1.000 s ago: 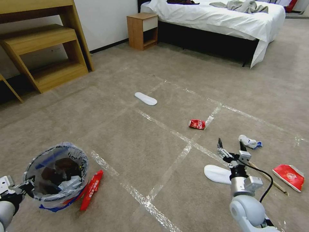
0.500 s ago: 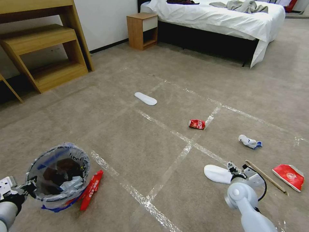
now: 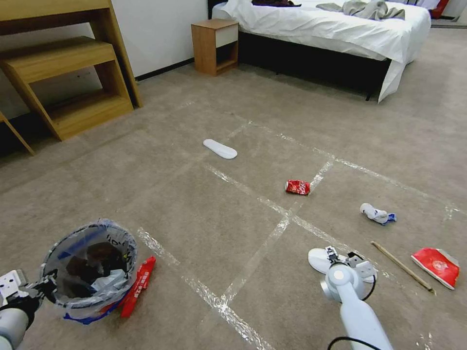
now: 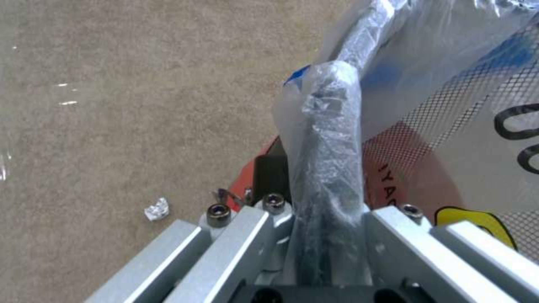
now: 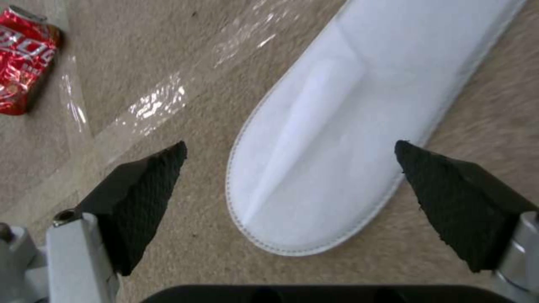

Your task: Pick up the trash bin and place the garbage on the floor into it.

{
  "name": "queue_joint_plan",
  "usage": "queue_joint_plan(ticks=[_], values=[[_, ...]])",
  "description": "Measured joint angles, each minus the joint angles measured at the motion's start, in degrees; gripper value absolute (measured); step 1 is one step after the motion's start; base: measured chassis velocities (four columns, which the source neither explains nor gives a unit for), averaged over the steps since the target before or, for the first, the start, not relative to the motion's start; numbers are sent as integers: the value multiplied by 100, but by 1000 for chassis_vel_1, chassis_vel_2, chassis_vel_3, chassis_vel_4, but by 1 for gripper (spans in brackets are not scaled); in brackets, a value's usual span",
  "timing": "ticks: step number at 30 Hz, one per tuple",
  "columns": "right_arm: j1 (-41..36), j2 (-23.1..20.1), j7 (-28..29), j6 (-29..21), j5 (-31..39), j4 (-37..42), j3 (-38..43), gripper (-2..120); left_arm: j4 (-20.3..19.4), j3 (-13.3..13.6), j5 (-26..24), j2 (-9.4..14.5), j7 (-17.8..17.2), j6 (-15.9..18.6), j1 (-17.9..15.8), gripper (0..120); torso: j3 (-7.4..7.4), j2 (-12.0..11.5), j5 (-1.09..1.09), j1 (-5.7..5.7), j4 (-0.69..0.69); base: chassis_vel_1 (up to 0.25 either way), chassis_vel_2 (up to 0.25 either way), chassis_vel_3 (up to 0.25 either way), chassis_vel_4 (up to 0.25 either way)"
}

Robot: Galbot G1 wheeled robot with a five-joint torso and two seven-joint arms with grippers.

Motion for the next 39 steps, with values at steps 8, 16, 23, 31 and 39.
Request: queue_joint_plan(ticks=[8, 16, 23, 31, 39], values=[[315, 200, -251, 106, -168, -701, 19, 93, -45, -84, 11, -39, 57, -69, 137, 1, 0, 0, 0, 0, 0, 0, 0, 0, 0], [533, 288, -508, 224, -345, -1193, 76, 81, -43, -104, 39, -67, 114, -133, 210, 1, 0, 0, -1, 0, -1, 0, 0, 0, 0], [552, 271, -618, 247, -417, -1259, 86, 70, -13, -49, 99, -101, 141, -167, 206, 1, 0, 0, 0, 0, -1, 0, 0, 0, 0], [513, 237, -678, 248, -454, -1314, 93, 45, 10, 54, 149, -144, 141, -184, 137, 1, 0, 0, 0, 0, -1, 0, 0, 0, 0], [516, 232, -799, 250, -494, -1503, 89, 17, 7, 82, 188, -184, 158, -221, 160, 1, 0, 0, -1, 0, -2, 0, 0, 0, 0]])
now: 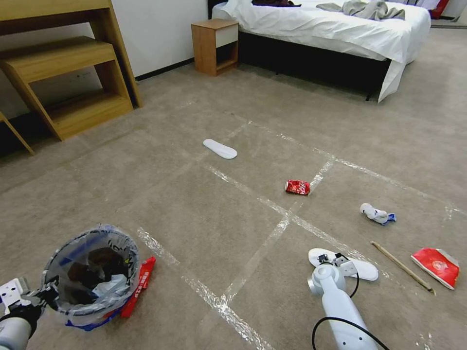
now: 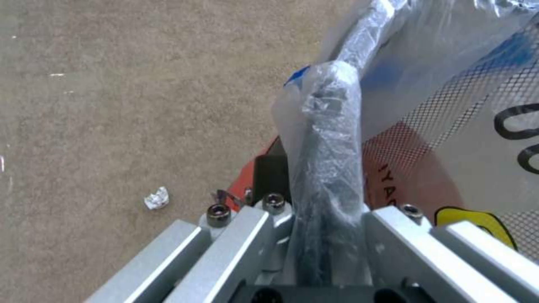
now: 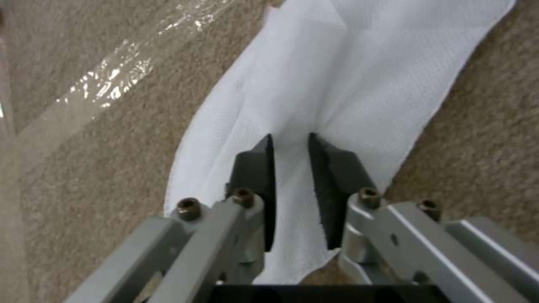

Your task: Pick up the trash bin and place the garbage on the floor into it.

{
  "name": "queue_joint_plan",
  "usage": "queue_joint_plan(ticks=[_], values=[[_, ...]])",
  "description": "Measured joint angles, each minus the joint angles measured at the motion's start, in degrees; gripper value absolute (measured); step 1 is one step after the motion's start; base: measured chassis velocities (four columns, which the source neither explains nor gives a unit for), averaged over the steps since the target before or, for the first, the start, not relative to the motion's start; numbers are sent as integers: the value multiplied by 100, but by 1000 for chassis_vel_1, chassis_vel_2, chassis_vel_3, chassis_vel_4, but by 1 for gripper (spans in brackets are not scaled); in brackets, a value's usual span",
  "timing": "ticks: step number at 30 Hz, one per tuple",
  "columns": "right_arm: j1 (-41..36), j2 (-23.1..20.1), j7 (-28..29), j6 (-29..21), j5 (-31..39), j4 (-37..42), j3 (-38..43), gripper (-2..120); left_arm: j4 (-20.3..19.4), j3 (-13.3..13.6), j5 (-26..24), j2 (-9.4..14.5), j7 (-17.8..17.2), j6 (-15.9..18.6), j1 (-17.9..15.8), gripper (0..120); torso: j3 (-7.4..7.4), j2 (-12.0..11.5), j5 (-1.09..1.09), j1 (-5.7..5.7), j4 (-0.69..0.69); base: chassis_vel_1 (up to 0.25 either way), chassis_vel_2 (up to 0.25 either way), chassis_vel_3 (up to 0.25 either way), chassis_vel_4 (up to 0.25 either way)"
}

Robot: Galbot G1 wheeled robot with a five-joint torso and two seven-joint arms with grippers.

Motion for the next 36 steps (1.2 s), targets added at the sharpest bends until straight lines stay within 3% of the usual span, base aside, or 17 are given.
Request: queue_joint_plan(ticks=[11, 17, 26, 36], values=[[-7, 14, -176, 1, -172, -186, -42, 0, 36, 80, 86, -41, 33, -65, 0, 1, -1, 0, -2, 0, 1, 0, 0, 0, 0], [-383, -91, -250, -120, -165, 456, -163, 0, 87, 132, 158, -62, 52, -102, -23, 1, 1, -1, 11, 0, 2, 0, 0, 0, 0], [-859, -404, -300, -164, -149, 1547, -258, 0, 110, 180, 186, -63, 45, -107, -76, 1, 1, -1, 3, 0, 2, 0, 0, 0, 0], [-810, -382, -241, -98, -221, 1399, -239, 2, 100, 270, 265, -135, 41, -132, -71, 1, 0, -1, 2, 0, 1, 0, 0, 0, 0]])
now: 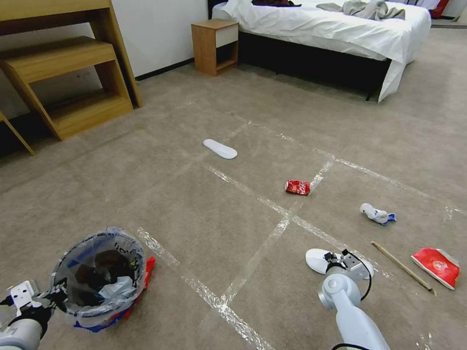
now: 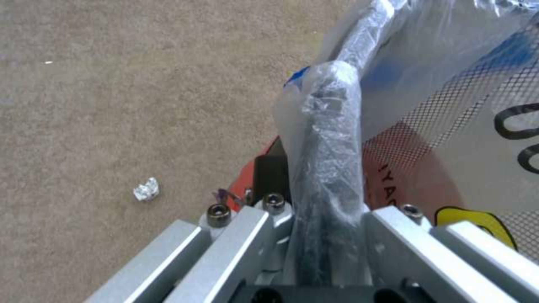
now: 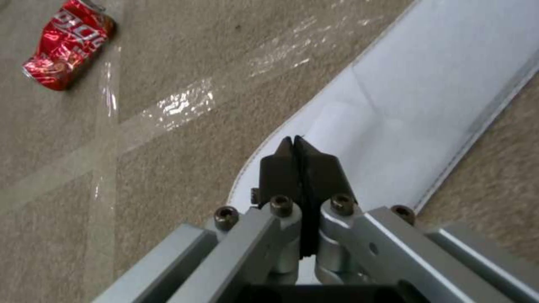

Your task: Pick up the trash bin and place the garbage on the floor into it.

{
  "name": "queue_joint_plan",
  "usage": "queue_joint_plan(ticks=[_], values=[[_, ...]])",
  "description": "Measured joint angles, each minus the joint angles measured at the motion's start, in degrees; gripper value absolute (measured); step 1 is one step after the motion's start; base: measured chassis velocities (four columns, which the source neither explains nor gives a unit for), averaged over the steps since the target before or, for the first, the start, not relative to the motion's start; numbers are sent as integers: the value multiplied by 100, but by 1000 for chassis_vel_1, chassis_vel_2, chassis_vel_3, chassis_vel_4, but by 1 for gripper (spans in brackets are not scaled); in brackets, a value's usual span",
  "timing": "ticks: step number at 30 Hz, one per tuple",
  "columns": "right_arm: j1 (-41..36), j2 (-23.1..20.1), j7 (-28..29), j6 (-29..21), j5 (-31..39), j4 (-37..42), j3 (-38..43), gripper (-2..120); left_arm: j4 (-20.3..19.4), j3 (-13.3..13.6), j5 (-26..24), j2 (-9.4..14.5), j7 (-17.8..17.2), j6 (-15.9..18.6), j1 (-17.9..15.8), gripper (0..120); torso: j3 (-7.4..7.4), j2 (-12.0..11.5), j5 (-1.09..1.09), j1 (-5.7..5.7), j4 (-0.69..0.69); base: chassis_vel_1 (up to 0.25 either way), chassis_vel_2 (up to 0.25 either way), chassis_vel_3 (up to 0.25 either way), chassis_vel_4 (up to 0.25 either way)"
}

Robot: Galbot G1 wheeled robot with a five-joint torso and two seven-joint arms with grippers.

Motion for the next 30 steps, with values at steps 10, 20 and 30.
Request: queue_joint_plan(ticks=[10, 20, 30], values=[[390, 278, 151, -102, 165, -382, 73, 37, -46, -82, -3, 10, 18, -33, 113, 1, 0, 0, -1, 0, 1, 0, 0, 0, 0], [562, 377, 152, -95, 151, -916, 151, 74, -61, -91, -9, 10, 27, -54, 130, 1, 0, 1, -1, 0, 0, 0, 0, 0, 0], [669, 427, 51, -27, 39, -1160, 157, 99, -64, -61, 24, -48, 54, -108, 149, 1, -1, 2, -3, 0, 1, 0, 0, 0, 0]])
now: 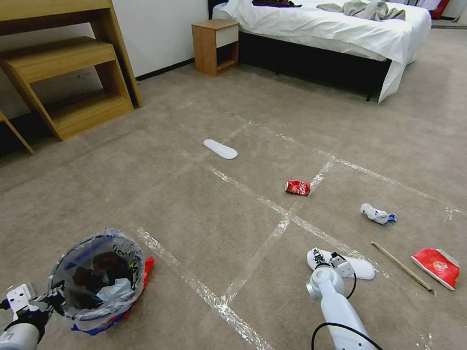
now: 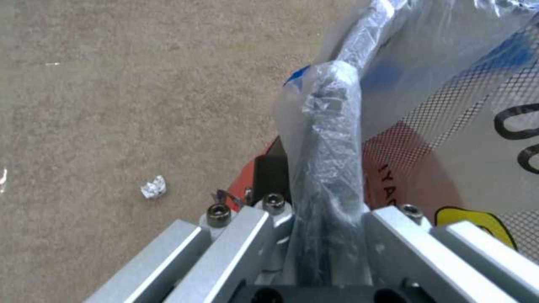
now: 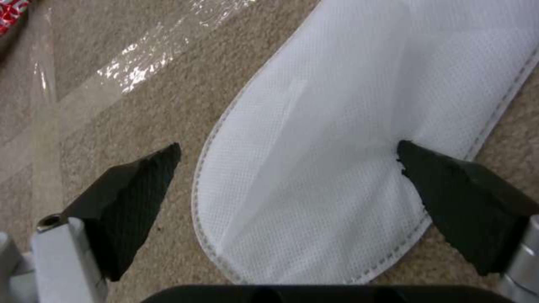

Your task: Pick up the trash bin and place the garbage on the floor into it.

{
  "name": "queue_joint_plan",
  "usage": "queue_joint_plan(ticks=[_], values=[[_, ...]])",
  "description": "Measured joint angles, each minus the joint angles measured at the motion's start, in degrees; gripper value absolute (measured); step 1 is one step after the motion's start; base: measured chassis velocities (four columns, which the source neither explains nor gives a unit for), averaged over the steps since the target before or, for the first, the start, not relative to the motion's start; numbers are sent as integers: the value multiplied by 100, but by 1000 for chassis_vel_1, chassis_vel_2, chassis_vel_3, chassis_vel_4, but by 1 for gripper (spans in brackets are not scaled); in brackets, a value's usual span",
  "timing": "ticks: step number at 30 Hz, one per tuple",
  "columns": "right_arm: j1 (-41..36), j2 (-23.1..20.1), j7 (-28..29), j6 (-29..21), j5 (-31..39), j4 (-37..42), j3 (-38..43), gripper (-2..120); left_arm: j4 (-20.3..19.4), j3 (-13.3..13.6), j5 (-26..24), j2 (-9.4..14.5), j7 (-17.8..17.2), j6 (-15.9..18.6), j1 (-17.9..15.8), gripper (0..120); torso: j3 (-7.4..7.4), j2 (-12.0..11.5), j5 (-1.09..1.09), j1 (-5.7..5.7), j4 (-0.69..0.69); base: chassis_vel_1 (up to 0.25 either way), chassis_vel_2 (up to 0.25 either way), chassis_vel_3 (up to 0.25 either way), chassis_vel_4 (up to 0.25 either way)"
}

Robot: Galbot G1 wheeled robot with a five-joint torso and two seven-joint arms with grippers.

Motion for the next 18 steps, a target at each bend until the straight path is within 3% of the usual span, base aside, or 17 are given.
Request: queue_joint_plan(ticks=[10, 18], values=[[10, 9, -2, 5, -25, -38, -8, 96, 36, -2, 14, -15, 7, -67, -9, 1, 0, 0, 1, 0, -2, 0, 0, 0, 0], [13, -5, -39, 12, -35, -112, -6, 68, 62, 31, 50, -57, 29, -99, -8, 1, 0, 1, -2, 0, -4, 0, 0, 0, 0]])
